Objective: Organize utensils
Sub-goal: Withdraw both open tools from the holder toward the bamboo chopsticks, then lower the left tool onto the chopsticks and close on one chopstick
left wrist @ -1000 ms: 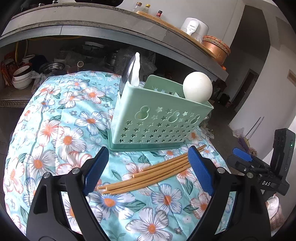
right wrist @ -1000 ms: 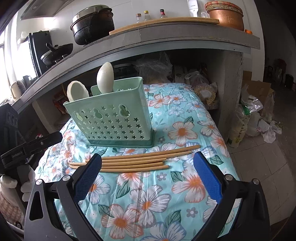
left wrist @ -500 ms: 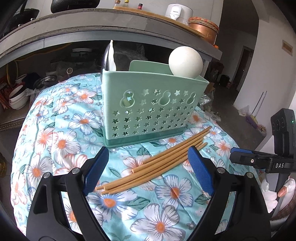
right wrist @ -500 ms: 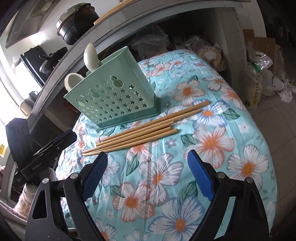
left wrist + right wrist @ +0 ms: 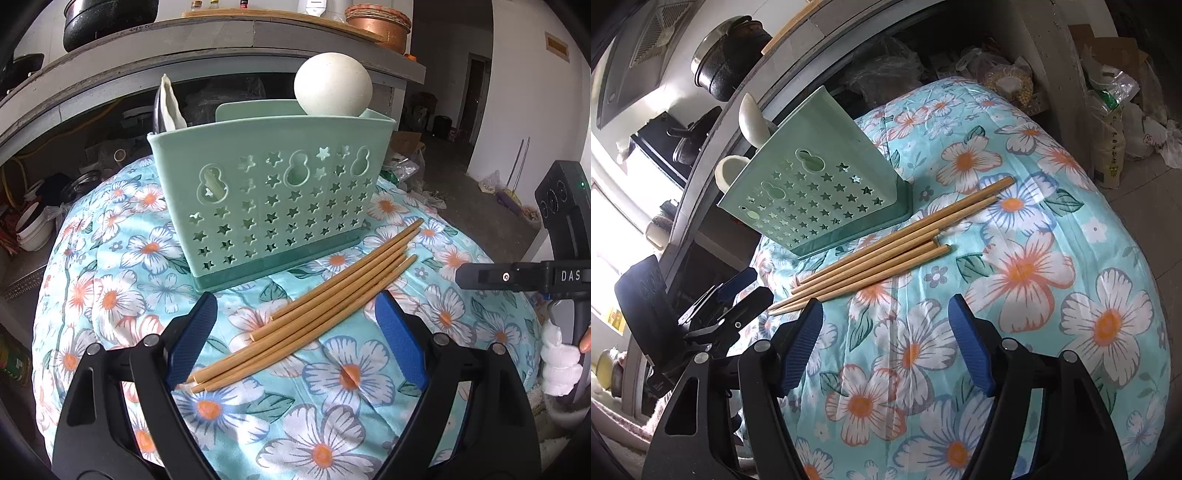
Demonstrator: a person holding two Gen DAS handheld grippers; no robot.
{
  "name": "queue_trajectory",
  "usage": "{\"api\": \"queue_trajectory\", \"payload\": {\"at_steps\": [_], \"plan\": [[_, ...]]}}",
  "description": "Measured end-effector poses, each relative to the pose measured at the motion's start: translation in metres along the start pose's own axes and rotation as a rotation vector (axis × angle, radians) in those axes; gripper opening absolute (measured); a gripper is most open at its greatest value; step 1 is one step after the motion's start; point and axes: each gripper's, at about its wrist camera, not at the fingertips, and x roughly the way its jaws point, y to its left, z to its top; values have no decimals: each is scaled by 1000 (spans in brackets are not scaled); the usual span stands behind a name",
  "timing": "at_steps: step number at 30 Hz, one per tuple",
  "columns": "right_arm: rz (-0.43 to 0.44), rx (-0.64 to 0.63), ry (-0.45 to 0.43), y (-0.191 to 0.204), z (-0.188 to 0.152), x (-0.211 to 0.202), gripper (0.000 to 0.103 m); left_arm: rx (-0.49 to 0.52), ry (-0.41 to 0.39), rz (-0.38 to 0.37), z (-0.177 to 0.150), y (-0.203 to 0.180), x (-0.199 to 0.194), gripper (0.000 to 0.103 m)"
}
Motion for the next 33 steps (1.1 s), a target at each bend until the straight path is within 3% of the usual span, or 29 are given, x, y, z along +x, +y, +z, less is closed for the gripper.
{"api": "queue_trajectory", "payload": {"at_steps": [6, 11, 15, 19, 23, 27, 33], "plan": [[9, 21, -19, -10, 5, -6, 66, 119, 15, 19, -2, -25, 5, 82], [14, 40, -45, -22, 10, -14, 65, 334, 6, 58, -7, -61, 6, 77], [22, 65, -59, -34, 13, -18, 65, 542, -4, 147, -13, -93, 15, 61], [29, 89, -52, -45, 15, -16, 65, 670, 26, 144, -18, -115, 28, 43], [38, 93, -43, -49, 15, -13, 64, 724, 70, 128, -16, -122, 43, 24], [43, 101, -35, -52, 15, -8, 64, 754, 104, 111, -13, -123, 57, 12], [48, 113, -29, -59, 17, -4, 64, 814, 137, 132, -12, -125, 74, 11]]}}
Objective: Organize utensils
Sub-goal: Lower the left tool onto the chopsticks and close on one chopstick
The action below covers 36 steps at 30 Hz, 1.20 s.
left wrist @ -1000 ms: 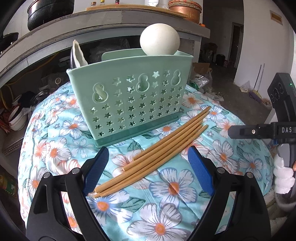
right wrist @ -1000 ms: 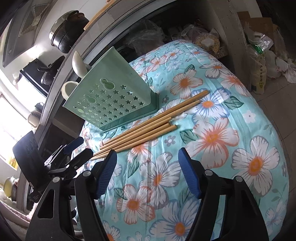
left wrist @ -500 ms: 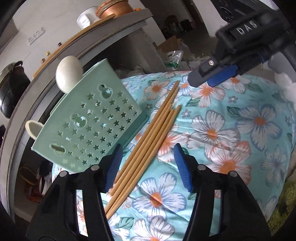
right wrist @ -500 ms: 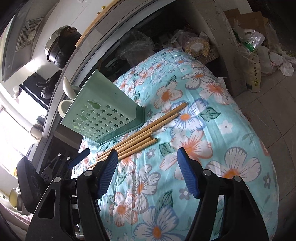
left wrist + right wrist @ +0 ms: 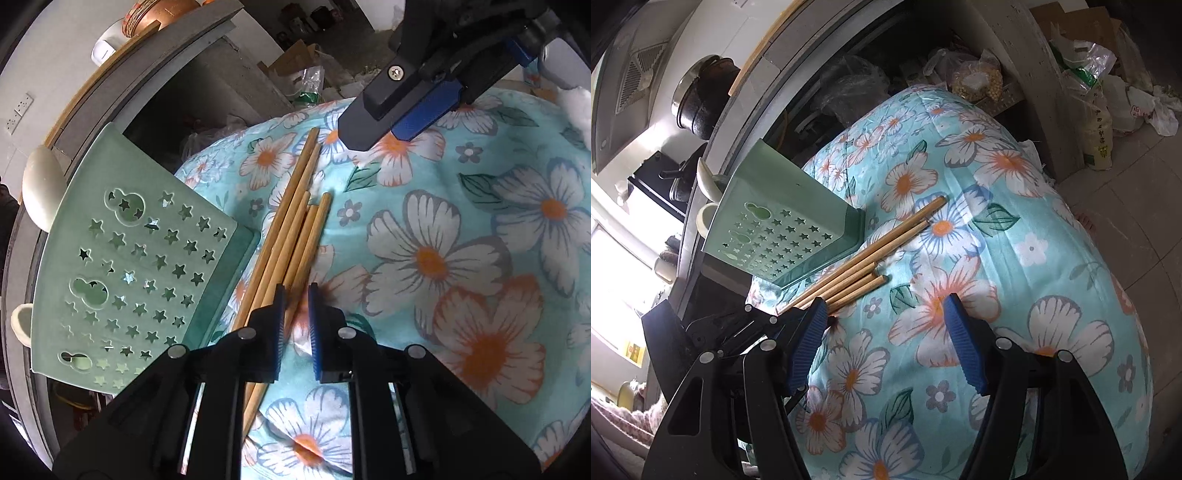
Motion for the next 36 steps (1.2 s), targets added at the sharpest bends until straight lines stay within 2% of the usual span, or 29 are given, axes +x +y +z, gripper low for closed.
{"api": "queue_trajectory", "payload": {"at_steps": [7, 14, 17, 21, 24, 28, 30, 36], "plan": [[4, 2, 4, -3, 0, 2, 64, 29, -3, 18, 2, -7, 4, 8], [8, 5, -2, -4, -1, 0, 64, 32, -5, -3, 1, -11, -5, 7], [7, 2, -6, -4, -1, -2, 64, 8, 4, -41, 0, -11, -12, 8], [7, 7, -13, -5, -1, -5, 64, -48, 23, -147, -2, -10, -26, 7], [11, 11, -15, -6, -1, -6, 64, -76, 26, -191, -3, -10, -33, 8], [12, 9, -15, -5, -1, -7, 64, -79, 21, -193, -2, -11, -34, 8], [12, 10, -17, -5, 0, -8, 64, -76, 16, -189, 0, -12, -34, 13], [16, 20, -20, -7, -1, -9, 64, -64, 8, -189, 9, -7, -23, 19]]}}
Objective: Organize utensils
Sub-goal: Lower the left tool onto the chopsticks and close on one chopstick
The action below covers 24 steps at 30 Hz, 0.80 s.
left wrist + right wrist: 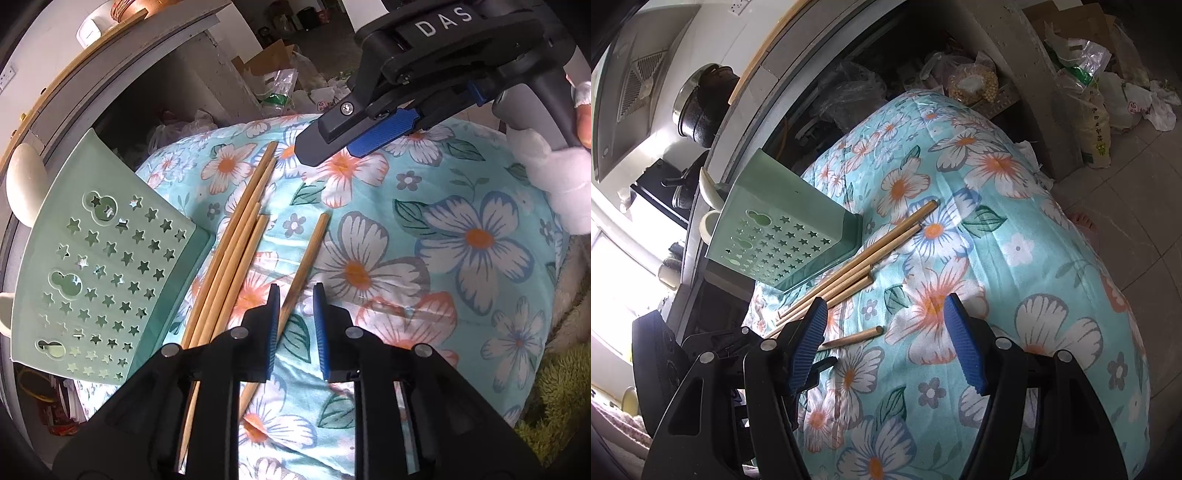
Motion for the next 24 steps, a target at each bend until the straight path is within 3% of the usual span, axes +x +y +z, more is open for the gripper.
{"api": "queue_trajectory", "payload": {"at_steps": [7, 19, 24], "plan": [[20, 23, 0, -5, 1, -1, 64, -10, -8, -22, 10, 9, 7, 29], [32, 39, -4, -9, 1, -2, 64, -36, 4, -71, 20, 18, 36, 29], [31, 39, -4, -9, 1, -2, 64, -118, -3, -158, 23, 32, 45, 17]]}}
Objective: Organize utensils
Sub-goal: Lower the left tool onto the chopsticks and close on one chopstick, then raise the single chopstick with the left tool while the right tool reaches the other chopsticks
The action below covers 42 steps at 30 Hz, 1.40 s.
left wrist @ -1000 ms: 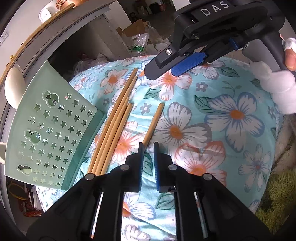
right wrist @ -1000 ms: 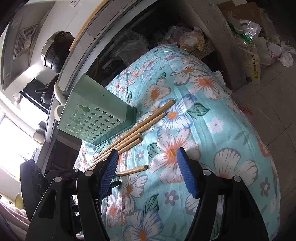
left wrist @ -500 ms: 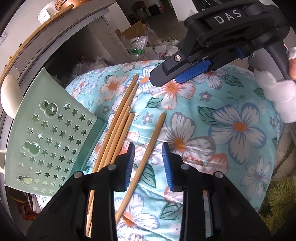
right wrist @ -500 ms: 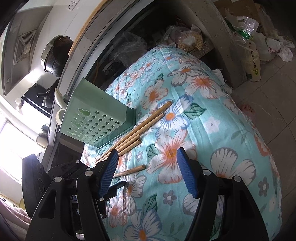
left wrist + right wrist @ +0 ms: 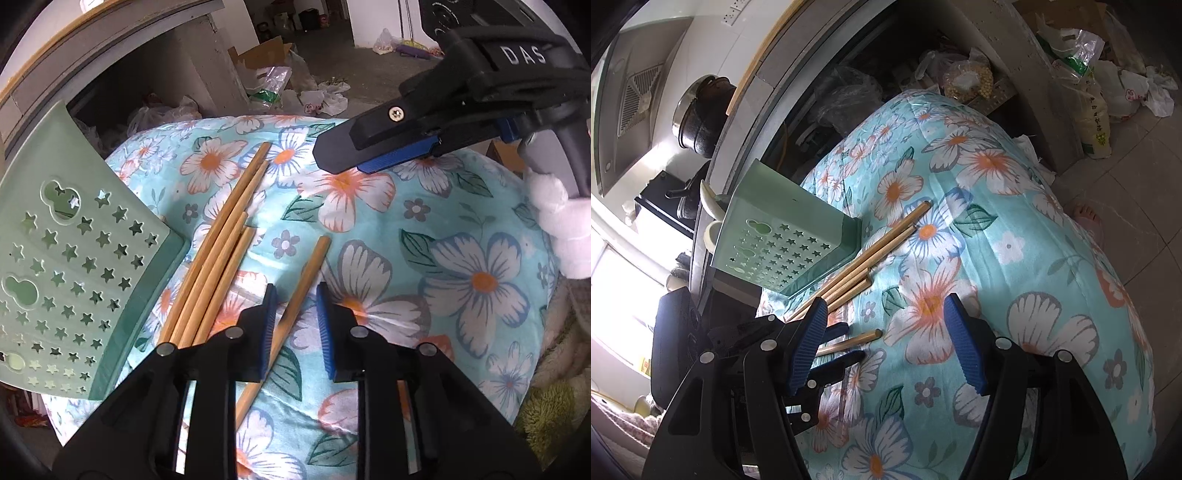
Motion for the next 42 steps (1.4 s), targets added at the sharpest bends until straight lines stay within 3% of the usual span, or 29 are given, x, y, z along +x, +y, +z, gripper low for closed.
{"api": "queue_trajectory", "payload": {"at_steps": [6, 16, 28, 34, 42], "plan": [[-4, 5, -10, 0, -2, -3, 64, -10, -6, 8, 2, 1, 1, 6], [3, -11, -27, 17, -5, -12, 64, -114, -60, 99, -17, 20, -41, 5], [48, 19, 75, 40, -11, 28, 49, -320, -158, 237, -50, 64, -90, 5], [69, 103, 120, 31, -10, 56, 41, -361, -189, 244, -64, 77, -101, 5], [68, 208, 111, 18, 0, 77, 27, -371, -194, 236, -74, 81, -104, 5]]}}
